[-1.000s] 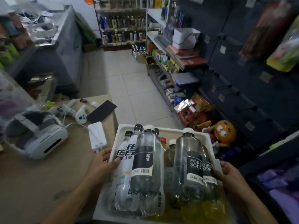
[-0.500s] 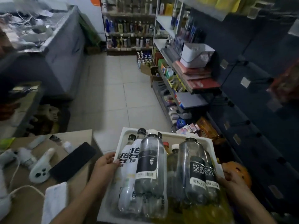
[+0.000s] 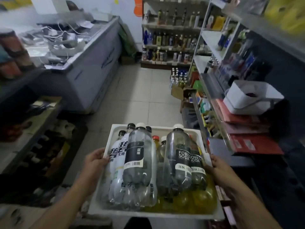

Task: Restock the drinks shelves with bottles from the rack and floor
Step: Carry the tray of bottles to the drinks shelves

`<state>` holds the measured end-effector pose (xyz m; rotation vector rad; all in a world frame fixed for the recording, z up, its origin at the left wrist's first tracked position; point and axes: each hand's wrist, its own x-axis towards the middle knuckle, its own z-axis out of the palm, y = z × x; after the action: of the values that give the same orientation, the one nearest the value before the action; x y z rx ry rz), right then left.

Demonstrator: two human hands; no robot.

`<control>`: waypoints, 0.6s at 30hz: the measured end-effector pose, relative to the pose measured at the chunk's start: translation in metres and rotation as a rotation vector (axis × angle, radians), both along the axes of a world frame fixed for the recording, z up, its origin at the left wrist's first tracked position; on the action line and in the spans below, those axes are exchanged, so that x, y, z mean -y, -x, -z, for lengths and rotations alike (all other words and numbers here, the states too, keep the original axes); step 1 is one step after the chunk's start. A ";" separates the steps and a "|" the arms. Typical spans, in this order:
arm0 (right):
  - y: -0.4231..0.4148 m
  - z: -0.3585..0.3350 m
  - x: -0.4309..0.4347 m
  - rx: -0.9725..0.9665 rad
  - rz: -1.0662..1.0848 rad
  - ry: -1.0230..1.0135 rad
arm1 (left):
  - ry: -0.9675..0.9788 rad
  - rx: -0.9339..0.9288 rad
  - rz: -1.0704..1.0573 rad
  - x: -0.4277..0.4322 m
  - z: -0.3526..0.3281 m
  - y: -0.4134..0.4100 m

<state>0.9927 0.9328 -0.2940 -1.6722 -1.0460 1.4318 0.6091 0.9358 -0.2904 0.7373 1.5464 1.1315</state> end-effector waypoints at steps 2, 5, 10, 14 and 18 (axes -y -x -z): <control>0.007 -0.006 -0.074 -0.042 -0.014 0.000 | 0.003 0.002 -0.056 -0.056 -0.005 0.001; 0.025 -0.007 -0.190 -0.026 -0.048 -0.018 | -0.026 0.022 -0.123 -0.152 -0.003 0.016; 0.056 -0.009 -0.359 0.005 -0.034 -0.024 | -0.060 0.003 -0.143 -0.330 -0.005 0.044; 0.073 -0.019 -0.490 0.000 -0.013 -0.030 | -0.055 0.012 -0.165 -0.461 -0.011 0.058; 0.076 -0.020 -0.633 -0.005 0.008 -0.091 | -0.063 -0.024 -0.133 -0.610 -0.018 0.061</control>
<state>0.9164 1.5660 -0.2744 -1.6052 -1.0845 1.3618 0.5479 1.5456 -0.2726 0.7010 1.6051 1.2788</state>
